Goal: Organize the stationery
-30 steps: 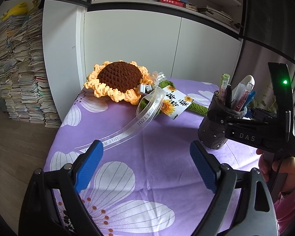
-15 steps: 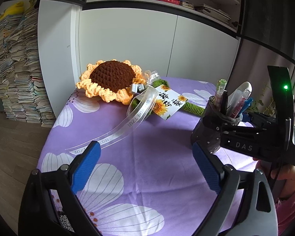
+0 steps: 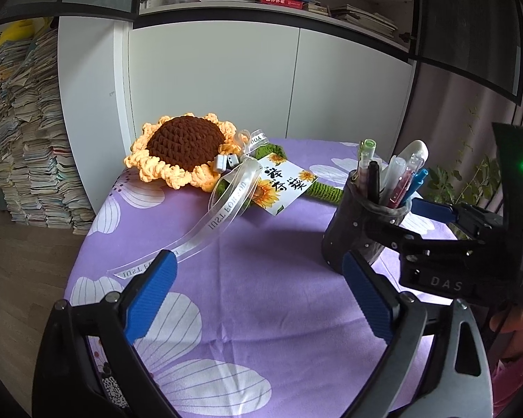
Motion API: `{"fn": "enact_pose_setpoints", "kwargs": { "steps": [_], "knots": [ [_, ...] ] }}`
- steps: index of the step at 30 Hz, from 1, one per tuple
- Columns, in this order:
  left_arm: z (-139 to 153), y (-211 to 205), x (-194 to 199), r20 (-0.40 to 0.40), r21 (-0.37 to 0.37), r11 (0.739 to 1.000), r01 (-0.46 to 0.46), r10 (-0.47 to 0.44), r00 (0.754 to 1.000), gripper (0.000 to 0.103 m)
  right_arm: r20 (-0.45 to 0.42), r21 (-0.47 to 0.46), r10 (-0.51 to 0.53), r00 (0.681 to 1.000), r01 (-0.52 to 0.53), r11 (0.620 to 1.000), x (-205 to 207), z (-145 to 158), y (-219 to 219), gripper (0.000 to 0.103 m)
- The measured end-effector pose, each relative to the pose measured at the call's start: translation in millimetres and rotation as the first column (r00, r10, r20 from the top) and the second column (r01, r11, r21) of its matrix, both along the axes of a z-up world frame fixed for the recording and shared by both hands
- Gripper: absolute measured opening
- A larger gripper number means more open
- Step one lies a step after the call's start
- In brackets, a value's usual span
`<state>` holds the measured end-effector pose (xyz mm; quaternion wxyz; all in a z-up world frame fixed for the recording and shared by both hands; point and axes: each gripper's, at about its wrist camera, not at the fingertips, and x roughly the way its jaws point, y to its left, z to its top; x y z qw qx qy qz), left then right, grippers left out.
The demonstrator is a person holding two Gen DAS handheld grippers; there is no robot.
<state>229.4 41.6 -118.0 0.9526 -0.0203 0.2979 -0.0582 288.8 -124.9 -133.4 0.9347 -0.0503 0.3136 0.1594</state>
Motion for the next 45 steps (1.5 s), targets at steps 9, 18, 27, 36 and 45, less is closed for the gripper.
{"fn": "enact_pose_setpoints", "kwargs": {
  "steps": [9, 18, 27, 36, 45],
  "knots": [
    [14, -12, -16, 0.033, 0.03, 1.0, -0.001, 0.0, 0.999, 0.098, 0.032, -0.018, -0.024, 0.999, 0.024, 1.0, -37, 10, -10, 0.081],
    [35, -24, -43, 0.068, 0.059, 0.998, -0.014, 0.01, 0.998, 0.099, 0.112, -0.003, -0.095, 0.989, 0.096, 0.995, -89, 41, -25, 0.081],
    [65, -33, -110, 0.174, 0.093, 0.996, -0.019, 0.002, 0.985, 0.102, 0.212, 0.068, -0.177, 0.961, 0.166, 0.984, -155, 78, -45, 0.085],
    [103, -44, -183, 0.299, 0.086, 0.996, -0.005, -0.021, 0.954, 0.102, 0.301, 0.133, -0.226, 0.927, 0.194, 0.972, -233, 119, -56, 0.086],
    [138, -44, -231, 0.397, 0.051, 0.999, -0.002, -0.019, 0.918, 0.102, 0.438, 0.169, -0.247, 0.864, 0.191, 0.967, -303, 151, -56, 0.103]
  ]
}}
